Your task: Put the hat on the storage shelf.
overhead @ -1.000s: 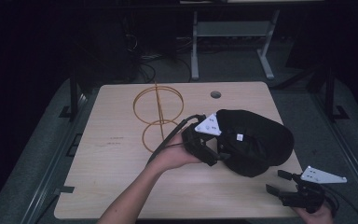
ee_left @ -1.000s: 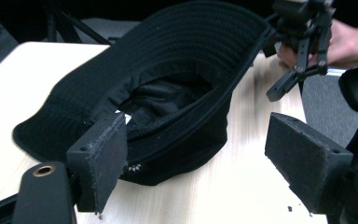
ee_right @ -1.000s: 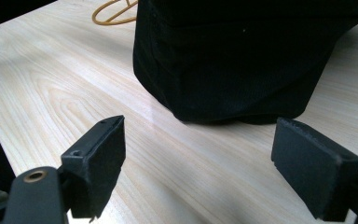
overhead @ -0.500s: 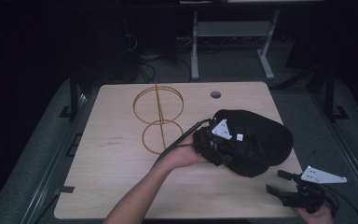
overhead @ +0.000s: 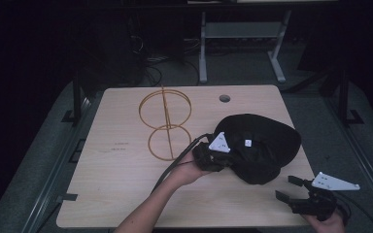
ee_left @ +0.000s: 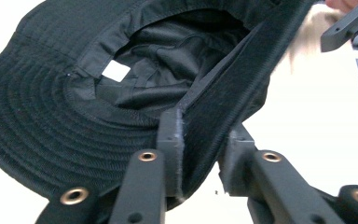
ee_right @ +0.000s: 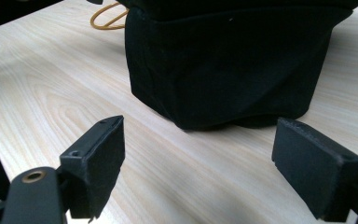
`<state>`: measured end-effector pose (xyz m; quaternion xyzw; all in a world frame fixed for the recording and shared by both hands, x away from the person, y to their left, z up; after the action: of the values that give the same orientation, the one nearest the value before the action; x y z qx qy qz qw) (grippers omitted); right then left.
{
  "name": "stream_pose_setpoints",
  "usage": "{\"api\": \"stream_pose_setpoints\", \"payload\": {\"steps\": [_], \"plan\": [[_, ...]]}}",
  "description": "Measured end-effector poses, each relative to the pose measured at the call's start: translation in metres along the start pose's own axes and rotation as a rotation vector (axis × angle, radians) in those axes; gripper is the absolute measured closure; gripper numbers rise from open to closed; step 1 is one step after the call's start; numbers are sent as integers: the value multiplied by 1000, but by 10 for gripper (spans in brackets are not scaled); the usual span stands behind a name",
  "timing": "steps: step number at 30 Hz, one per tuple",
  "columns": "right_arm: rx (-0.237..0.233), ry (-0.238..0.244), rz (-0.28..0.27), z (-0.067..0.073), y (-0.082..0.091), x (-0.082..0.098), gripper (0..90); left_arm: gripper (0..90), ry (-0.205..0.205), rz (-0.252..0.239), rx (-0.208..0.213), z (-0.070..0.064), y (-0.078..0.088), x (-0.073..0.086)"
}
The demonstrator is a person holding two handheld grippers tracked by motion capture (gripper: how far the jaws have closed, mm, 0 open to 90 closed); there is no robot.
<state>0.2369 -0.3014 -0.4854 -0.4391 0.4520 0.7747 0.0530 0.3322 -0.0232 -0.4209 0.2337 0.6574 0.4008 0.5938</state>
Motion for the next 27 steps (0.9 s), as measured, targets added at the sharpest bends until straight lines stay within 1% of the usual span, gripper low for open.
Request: {"api": "stream_pose_setpoints", "payload": {"steps": [1, 6, 8, 10, 12, 14, 16, 20, 23, 26, 27], "plan": [[5, 3, 1, 1, -1, -1, 165, 756, 10, -7, 4, -1, 0, 0], [22, 6, -3, 4, -5, -6, 162, 797, 21, -25, 26, -6, 2, -4], [30, 0, -7, 5, -7, -7, 160, 815, 39, -48, 43, -8, 4, -6], [37, 6, -17, 6, -8, -9, 160, 824, 61, -76, 68, -10, 7, -8], [41, -3, -20, 8, -9, -10, 159, 834, 71, -103, 88, -13, 9, -10], [43, -5, -29, 8, -11, -12, 159, 845, 66, -112, 95, -17, 10, -12], [45, -12, -34, 9, -13, -14, 149, 849, 55, -110, 103, -19, 11, -13], [53, -26, -40, 7, -17, -17, 149, 852, 63, -131, 133, -23, 13, -14], [62, -28, -32, 6, -20, -18, 149, 851, 59, -137, 144, -24, 13, -15], [56, -39, -24, 4, -24, -18, 150, 852, 62, -145, 151, -25, 12, -16], [56, -42, -19, 4, -25, -18, 157, 851, 56, -143, 153, -26, 12, -17]]}}
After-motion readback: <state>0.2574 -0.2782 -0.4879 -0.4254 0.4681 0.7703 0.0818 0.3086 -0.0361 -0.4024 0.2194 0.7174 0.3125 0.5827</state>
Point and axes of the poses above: each handheld gripper's, and its own axes: y roughly backward along the jaws, x roughly out of its underside, z roughly to its left, the point moved 4 cm from there along -y, roughly forward along the jaws, and after that the axes turned 13 degrees about z, right-handed, at the moved point
